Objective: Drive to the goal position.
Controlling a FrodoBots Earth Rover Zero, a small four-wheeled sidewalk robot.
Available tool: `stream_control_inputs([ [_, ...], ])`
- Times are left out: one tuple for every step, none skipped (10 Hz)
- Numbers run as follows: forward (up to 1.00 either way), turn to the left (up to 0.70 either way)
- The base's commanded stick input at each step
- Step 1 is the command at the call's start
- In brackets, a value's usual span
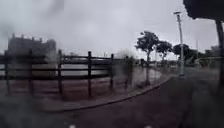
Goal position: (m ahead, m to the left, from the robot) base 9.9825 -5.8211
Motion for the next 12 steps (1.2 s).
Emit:
stream_control_inputs([
  [0.00, -0.08],
  [0.00, 0.00],
  [0.00, 0.00],
  [0.00, 0.00],
  [0.00, 0.00],
  [0.46, 0.00],
  [1.00, 0.00],
  [1.00, 0.00],
  [1.00, 0.00],
  [1.00, -0.17],
  [1.00, -0.40],
  [1.00, -0.40],
])
